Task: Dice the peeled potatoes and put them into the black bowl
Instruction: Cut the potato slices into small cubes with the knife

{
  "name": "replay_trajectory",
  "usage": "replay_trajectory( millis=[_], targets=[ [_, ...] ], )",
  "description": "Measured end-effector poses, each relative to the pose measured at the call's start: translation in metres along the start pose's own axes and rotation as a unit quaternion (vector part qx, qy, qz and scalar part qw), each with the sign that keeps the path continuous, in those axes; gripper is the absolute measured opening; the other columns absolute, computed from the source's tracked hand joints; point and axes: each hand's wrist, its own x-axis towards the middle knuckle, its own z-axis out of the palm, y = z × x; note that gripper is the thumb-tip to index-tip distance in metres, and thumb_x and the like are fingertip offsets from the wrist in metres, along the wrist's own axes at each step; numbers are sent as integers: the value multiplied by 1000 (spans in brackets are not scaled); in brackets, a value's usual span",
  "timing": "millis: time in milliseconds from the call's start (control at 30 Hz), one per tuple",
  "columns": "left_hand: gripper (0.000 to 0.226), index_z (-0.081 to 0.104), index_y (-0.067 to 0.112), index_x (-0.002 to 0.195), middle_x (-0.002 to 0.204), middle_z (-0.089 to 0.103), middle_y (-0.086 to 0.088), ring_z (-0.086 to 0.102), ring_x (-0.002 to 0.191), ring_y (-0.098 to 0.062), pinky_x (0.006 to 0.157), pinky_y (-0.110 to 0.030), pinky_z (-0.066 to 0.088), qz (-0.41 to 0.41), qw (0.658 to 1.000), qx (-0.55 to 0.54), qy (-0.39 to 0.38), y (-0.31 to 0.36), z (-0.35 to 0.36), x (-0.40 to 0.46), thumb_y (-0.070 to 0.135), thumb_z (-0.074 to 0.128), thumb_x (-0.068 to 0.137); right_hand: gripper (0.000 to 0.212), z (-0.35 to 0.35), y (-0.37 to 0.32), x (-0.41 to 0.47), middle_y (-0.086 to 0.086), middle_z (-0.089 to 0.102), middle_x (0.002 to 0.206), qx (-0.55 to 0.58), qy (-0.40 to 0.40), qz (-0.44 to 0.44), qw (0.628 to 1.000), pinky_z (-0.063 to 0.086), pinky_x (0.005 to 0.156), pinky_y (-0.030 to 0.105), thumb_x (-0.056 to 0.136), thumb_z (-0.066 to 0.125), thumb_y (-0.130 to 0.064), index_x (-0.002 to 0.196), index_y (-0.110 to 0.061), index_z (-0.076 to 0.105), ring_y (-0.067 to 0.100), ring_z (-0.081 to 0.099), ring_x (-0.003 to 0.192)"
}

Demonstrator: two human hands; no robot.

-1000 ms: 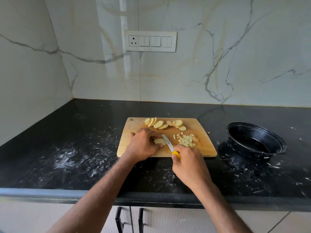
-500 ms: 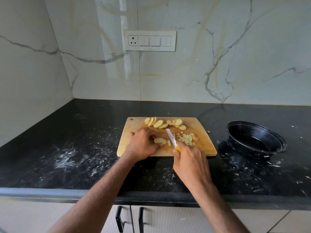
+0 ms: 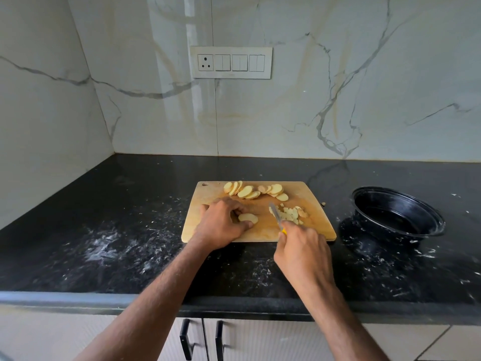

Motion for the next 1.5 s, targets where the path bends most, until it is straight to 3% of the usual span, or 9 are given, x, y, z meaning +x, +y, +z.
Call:
replay_trajectory(
  millis=[133, 300, 567, 933, 1367, 1500],
  targets=[
    [30, 73, 34, 107, 106, 64, 16, 53, 103, -9, 103, -47, 37, -1, 1000, 4, 11, 1, 0, 0, 48, 77, 80, 28, 1, -6, -1, -2, 75, 89, 12, -11, -41, 999, 52, 60, 17, 95, 64, -25, 122, -19, 69, 11, 71, 71],
    [32, 75, 32, 103, 99, 65, 15, 55, 98, -10, 98, -44, 44, 2, 999, 0, 32, 2, 1, 0, 48, 80, 75, 29, 2, -5, 2, -1, 76, 91, 11, -3, -7, 1000, 58, 62, 23, 94, 65, -24, 122, -18, 69, 13, 72, 72],
    [24, 72, 33, 95, 98, 63, 13, 56, 97, -11, 93, -38, 38, 0, 999, 5, 47, 4, 3, -1, 46, 80, 76, 26, 12, -24, 7, 0, 74, 92, 13, -20, -55, 998, 59, 67, 27, 94, 64, -21, 119, -18, 69, 13, 70, 76],
    [28, 73, 30, 101, 102, 64, 13, 53, 99, -10, 94, -39, 36, -11, 999, 20, 48, 2, 6, 3, 46, 77, 79, 24, 13, -20, 13, 0, 74, 94, 48, -38, -74, 995, 58, 70, 22, 96, 62, -19, 119, -17, 69, 11, 68, 78],
    [24, 69, 29, 100, 95, 62, 15, 53, 95, -10, 98, -37, 36, -24, 999, 13, 33, 6, 4, 3, 42, 77, 82, 25, -6, -9, -16, -3, 72, 90, 43, -55, -61, 996, 54, 64, 21, 97, 60, -24, 121, -20, 67, 12, 67, 77],
    [24, 67, 32, 99, 93, 61, 16, 52, 93, -8, 99, -37, 36, -23, 999, 11, 30, 6, 3, 2, 45, 77, 82, 21, -18, 1, -23, -4, 72, 86, 43, -53, -53, 996, 43, 58, 21, 95, 60, -25, 113, -24, 70, 16, 68, 77]
  ],
)
